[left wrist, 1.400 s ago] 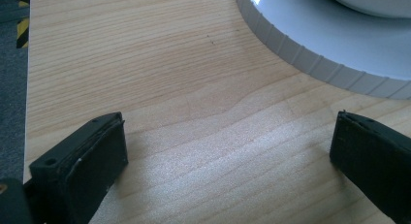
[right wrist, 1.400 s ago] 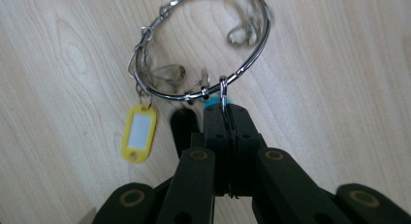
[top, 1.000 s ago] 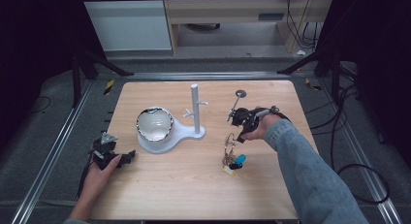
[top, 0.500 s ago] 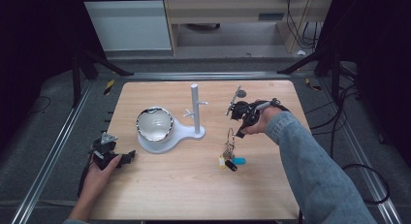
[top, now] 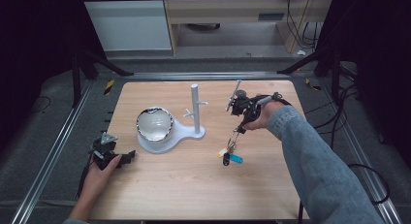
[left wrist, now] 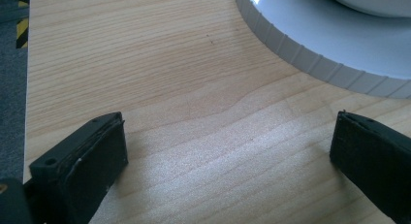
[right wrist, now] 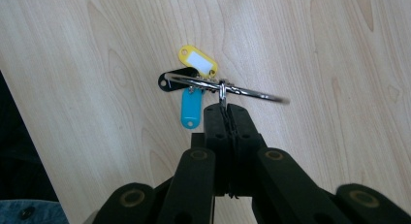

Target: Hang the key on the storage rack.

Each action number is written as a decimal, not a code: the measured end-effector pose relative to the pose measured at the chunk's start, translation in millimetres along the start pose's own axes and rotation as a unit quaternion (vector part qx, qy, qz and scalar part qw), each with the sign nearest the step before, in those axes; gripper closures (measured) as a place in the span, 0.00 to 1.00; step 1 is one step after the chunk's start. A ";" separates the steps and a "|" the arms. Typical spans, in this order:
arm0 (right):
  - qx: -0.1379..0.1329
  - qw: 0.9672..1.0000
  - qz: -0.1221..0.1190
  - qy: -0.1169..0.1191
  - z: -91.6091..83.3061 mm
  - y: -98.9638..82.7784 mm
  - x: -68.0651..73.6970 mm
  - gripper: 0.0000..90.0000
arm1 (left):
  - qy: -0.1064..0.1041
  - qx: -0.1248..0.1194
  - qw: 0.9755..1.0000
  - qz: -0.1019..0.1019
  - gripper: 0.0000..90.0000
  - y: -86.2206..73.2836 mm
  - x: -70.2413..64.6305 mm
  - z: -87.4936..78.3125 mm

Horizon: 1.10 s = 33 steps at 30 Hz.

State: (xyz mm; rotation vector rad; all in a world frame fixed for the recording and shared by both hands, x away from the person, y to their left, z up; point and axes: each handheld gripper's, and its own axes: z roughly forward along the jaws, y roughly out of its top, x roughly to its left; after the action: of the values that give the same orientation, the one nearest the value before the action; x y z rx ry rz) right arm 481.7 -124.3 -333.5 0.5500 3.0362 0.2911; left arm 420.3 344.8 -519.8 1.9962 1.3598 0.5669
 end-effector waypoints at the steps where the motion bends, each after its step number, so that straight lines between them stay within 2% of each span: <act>1: -0.001 1.000 -0.001 0.000 -0.8 0.3 -0.2 0.98 | 0.000 0.000 1.000 0.000 0.00 0.0 0.0 0.0; 15: -0.002 1.000 -0.010 -0.009 -22.4 7.8 2.3 0.98 | 0.000 0.000 1.000 0.000 0.00 0.0 0.0 0.0; 25: 0.002 1.000 -0.007 -0.018 -41.4 13.1 3.7 0.98 | 0.000 0.001 1.000 0.000 0.00 0.0 0.0 -0.1; 33: 0.004 1.000 -0.017 -0.024 -51.9 19.3 4.0 0.98 | 0.000 0.000 1.000 0.000 0.00 0.0 0.0 0.0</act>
State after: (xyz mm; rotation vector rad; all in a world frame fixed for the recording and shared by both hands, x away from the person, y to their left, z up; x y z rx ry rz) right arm 480.7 -114.2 -278.9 0.4976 2.9972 0.2612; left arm 420.3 344.8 -519.7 1.9969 1.3603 0.5668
